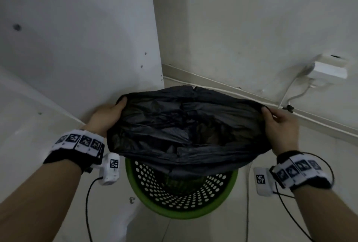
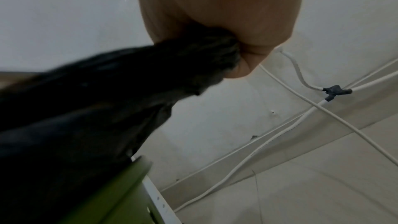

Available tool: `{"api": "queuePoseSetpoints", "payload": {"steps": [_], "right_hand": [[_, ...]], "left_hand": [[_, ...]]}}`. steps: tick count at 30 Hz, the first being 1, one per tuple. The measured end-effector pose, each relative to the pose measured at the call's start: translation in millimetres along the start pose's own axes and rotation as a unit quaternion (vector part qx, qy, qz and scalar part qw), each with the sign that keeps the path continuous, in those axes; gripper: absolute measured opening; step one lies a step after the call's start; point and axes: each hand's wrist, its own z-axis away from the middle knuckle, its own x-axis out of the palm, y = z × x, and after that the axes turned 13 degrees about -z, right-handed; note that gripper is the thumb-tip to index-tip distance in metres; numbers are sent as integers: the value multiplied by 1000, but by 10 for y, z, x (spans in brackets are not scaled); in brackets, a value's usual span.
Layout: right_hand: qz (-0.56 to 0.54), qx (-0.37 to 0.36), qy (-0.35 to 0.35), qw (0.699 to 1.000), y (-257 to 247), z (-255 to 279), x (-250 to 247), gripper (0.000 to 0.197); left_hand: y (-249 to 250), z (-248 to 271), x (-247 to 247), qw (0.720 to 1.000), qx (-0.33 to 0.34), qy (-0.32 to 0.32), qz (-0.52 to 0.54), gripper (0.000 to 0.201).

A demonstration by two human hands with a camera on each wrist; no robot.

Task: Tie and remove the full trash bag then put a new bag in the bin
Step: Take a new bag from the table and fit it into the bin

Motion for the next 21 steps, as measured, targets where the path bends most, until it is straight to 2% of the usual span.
{"api": "queuePoseSetpoints", "payload": {"steps": [3,5,7,10,11,12,13,15,16,18,19,21], "right_hand": [[49,29,14,998,33,-158,114,37],[112,56,-6,992,103,-233,166,42],[208,98,-80,970,248,-278,218,45],[340,208,-250,882,496,-179,249,39],[348,228,-283,864,544,-109,234,39],[336,240,-305,858,544,-20,201,42],[303,249,-309,866,511,89,138,45],[155,309,-263,901,430,307,-41,53],[80,353,-254,897,358,429,-139,56],[-33,416,-287,862,257,623,-321,55],[-69,429,-313,845,223,703,-384,52],[-106,432,-361,819,160,859,-437,42]], "left_hand": [[19,-164,46,999,-23,-48,12,105],[-15,-254,95,995,-40,-87,29,112],[-145,-385,202,994,-45,-95,-13,94],[-239,-229,302,990,1,-75,-123,52],[-274,-128,306,989,4,-106,-102,46],[-318,5,283,986,-3,-159,-48,44],[-366,157,249,977,-27,-210,16,47],[-460,412,103,964,-42,-250,80,59],[-512,502,25,960,-34,-268,78,67],[-607,631,-73,949,-23,-312,48,81],[-651,680,-73,946,-27,-323,17,80],[-665,798,-9,933,-30,-355,-48,64]]}}
